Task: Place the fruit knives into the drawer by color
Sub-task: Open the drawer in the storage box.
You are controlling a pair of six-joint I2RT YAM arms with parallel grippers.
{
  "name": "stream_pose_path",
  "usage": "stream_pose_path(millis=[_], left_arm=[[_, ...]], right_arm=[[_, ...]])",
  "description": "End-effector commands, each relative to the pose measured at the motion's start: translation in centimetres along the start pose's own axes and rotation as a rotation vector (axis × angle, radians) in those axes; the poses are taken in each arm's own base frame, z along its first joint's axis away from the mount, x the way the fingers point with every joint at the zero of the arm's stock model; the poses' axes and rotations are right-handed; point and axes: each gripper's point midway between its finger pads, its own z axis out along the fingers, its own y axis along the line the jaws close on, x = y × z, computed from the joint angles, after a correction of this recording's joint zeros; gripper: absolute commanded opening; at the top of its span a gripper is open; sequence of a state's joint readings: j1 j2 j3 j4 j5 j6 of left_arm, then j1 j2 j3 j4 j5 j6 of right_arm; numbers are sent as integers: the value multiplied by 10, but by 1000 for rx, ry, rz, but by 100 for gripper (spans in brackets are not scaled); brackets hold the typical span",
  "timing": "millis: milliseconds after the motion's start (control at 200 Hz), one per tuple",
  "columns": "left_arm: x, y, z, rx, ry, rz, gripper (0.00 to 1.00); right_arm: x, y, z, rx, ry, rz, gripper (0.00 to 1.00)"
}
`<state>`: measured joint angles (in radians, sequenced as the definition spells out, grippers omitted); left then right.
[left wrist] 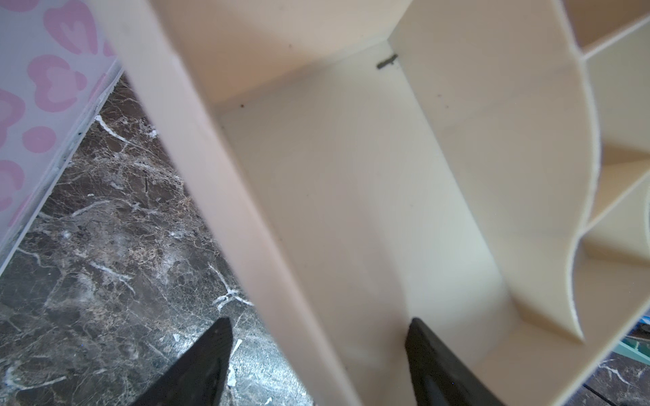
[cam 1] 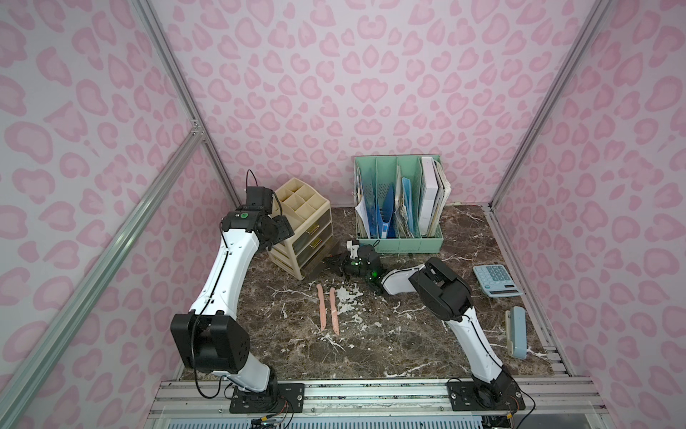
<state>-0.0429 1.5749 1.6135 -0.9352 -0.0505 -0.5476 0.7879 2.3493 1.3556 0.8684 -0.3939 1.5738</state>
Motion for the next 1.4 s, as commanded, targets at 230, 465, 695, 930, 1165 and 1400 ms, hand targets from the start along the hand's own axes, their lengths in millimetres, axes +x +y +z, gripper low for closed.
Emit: stream_pose_path(millis=[230, 465, 695, 930, 1165, 1400], left_arm=[[19, 7, 4, -29, 91, 11, 79], [19, 6, 6, -29, 97, 5, 79], [18, 5, 6, -25, 97, 3, 79], [20, 6, 7, -26, 99, 1, 79], [20, 7, 6, -25, 97, 0, 79], [21, 8, 1, -26, 87, 4, 79]], right_arm=[[1, -3, -22, 9, -19, -4, 0], [0, 1, -41, 16, -30, -11, 0], [4, -4, -56, 41, -28, -10, 0], [8, -8, -69, 64, -28, -13, 0], [7, -10, -77, 90, -26, -14, 1], [7, 4, -78, 87, -10, -58, 50]])
